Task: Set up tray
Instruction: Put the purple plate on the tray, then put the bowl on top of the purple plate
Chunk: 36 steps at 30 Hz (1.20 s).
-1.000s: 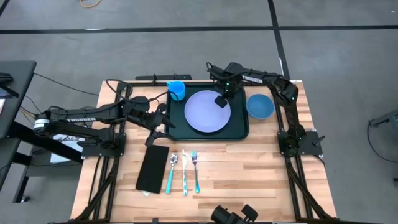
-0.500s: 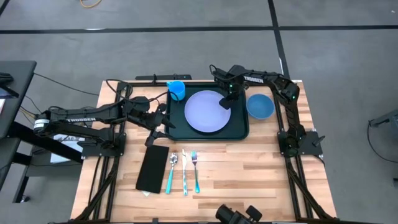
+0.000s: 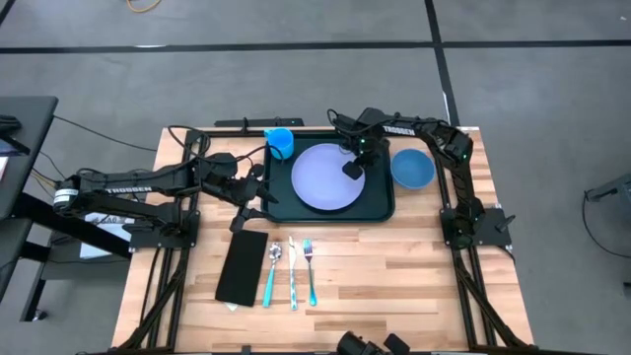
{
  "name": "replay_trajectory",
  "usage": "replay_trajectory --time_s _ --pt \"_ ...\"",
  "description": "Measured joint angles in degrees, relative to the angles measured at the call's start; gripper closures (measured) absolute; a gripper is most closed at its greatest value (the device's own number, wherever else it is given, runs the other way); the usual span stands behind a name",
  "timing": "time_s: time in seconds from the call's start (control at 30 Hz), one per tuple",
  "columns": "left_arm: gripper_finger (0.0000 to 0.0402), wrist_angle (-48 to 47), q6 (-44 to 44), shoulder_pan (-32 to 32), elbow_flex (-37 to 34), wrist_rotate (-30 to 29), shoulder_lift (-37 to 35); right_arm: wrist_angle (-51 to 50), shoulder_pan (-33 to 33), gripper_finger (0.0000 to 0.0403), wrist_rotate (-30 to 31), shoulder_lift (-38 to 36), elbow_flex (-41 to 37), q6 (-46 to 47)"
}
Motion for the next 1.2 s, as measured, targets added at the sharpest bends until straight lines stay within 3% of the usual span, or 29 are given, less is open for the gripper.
replay_trajectory --time_s 0.8,1.2 --pt "0.0210 0.0 0.1 0.0 0.0 0.0 0.0 7.3 -0.6 0.0403 -2.5 0.0 0.0 -0.2" --pt "0.0210 2.3 0.7 0.0 0.0 0.0 0.0 -6.6 -1.7 0.0403 0.1 -0.1 8.7 -2.8"
